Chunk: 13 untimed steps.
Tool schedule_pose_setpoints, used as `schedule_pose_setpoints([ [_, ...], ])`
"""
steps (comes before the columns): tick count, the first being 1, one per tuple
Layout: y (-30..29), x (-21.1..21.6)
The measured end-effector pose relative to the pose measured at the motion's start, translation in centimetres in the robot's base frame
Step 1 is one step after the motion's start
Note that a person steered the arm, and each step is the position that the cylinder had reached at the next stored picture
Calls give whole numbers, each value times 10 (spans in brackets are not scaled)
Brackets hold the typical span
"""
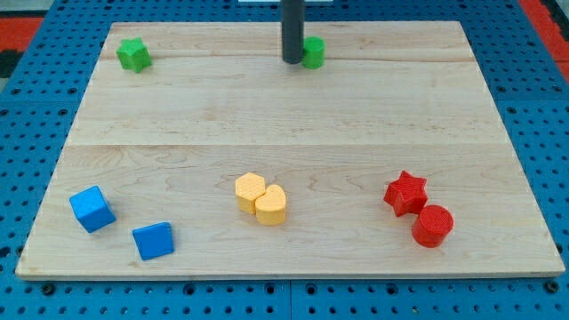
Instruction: Slide the green star into the left side of the green circle
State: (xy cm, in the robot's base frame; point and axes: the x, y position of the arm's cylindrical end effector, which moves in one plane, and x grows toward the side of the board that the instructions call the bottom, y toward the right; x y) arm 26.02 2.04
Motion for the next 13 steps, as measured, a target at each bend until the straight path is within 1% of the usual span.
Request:
schedule_pose_setpoints([
  [1,39,-8],
  [2,96,-13],
  [3,78,7],
  [4,-27,37],
  [5,-164,53],
  [6,-255,40],
  [7,-307,29],
  [8,-323,17],
  [9,-256,3],
  [10,-178,4],
  [11,-243,5],
  [12,-222,-23],
  [13,-162,-32],
])
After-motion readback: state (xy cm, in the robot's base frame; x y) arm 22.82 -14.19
